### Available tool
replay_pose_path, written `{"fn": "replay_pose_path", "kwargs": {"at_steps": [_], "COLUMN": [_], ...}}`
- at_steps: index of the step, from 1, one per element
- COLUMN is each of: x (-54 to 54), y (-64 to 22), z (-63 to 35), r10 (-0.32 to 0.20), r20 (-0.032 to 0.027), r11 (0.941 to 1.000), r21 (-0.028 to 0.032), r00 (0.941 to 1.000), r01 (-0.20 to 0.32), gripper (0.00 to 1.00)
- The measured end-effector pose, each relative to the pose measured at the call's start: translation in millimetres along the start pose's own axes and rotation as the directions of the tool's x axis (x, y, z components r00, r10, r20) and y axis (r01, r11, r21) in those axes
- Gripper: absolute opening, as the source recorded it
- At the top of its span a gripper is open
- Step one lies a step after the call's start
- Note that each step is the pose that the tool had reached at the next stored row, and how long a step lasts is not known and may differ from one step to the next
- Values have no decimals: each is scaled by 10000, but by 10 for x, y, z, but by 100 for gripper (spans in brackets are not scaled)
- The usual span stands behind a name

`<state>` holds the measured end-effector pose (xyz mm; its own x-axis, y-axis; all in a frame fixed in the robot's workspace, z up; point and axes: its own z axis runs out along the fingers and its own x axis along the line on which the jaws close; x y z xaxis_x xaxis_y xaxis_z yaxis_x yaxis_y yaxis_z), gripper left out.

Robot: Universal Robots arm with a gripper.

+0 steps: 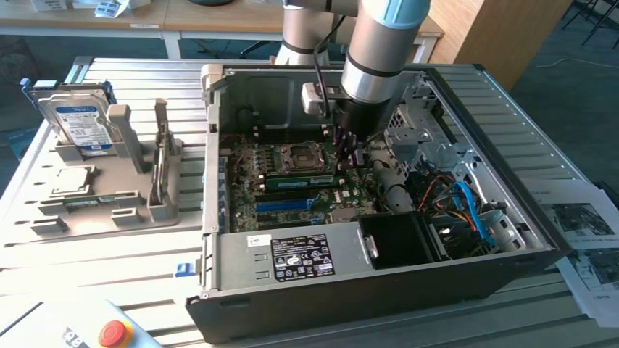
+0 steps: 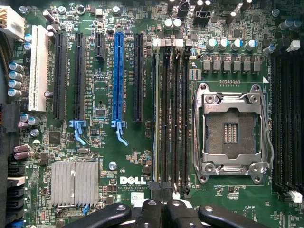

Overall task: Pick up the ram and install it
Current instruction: 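Press down the ram until it locks into place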

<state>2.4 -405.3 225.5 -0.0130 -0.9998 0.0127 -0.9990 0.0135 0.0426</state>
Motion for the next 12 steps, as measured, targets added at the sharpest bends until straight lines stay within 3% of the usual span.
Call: {"fn": "replay_pose_path", "kwargs": {"at_steps": [12], "x": [0], "y": [-1], "z": [13], "r10": [0], "r20": [1], "r11": [10000], "r21": [0], "r00": [10000], "r01": [0], "gripper": [10]}}
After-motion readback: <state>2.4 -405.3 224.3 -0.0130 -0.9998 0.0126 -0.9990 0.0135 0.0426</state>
